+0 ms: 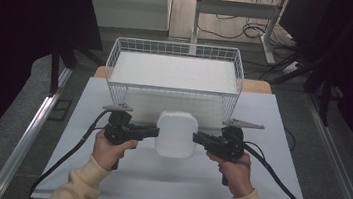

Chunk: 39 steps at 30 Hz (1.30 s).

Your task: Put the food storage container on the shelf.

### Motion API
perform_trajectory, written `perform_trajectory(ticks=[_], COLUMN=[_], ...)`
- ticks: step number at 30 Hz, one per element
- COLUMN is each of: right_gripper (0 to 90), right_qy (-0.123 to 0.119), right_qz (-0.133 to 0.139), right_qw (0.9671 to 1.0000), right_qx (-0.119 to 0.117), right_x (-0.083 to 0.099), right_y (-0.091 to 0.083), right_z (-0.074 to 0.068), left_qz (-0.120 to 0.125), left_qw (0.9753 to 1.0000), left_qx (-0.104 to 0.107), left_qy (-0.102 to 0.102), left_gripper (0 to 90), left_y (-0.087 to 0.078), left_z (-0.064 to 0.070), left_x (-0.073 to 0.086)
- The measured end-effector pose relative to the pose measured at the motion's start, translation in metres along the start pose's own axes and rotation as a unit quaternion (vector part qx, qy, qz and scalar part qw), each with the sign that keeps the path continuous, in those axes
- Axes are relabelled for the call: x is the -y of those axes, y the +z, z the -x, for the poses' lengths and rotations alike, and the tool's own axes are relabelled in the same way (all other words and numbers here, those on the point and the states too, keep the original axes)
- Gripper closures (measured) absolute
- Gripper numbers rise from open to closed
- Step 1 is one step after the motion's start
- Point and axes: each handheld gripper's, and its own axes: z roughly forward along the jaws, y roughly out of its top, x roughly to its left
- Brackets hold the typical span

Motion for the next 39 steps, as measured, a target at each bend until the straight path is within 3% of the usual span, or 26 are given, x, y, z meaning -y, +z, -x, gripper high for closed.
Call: perform_trajectory(ticks=[8, 17, 39], right_gripper=[77.8, 77.9, 77.9], right_qy=[-0.014, -0.026, -0.044], right_qz=[0.014, 0.022, 0.043], right_qw=[0.9998, 0.9994, 0.9981], right_qx=[0.004, 0.004, 0.002], right_x=[-0.018, -0.029, -0.054], right_y=[-0.006, -0.010, -0.017], right_z=[-0.007, -0.011, -0.018], left_qz=[0.011, 0.019, 0.032], left_qw=[0.9998, 0.9997, 0.9988], left_qx=[-0.003, 0.002, 0.001], left_qy=[0.015, 0.015, 0.037], left_gripper=[80.8, 80.7, 80.8], left_y=[-0.008, -0.012, -0.024], left_z=[0.004, 0.005, 0.011], left_x=[-0.016, -0.023, -0.051])
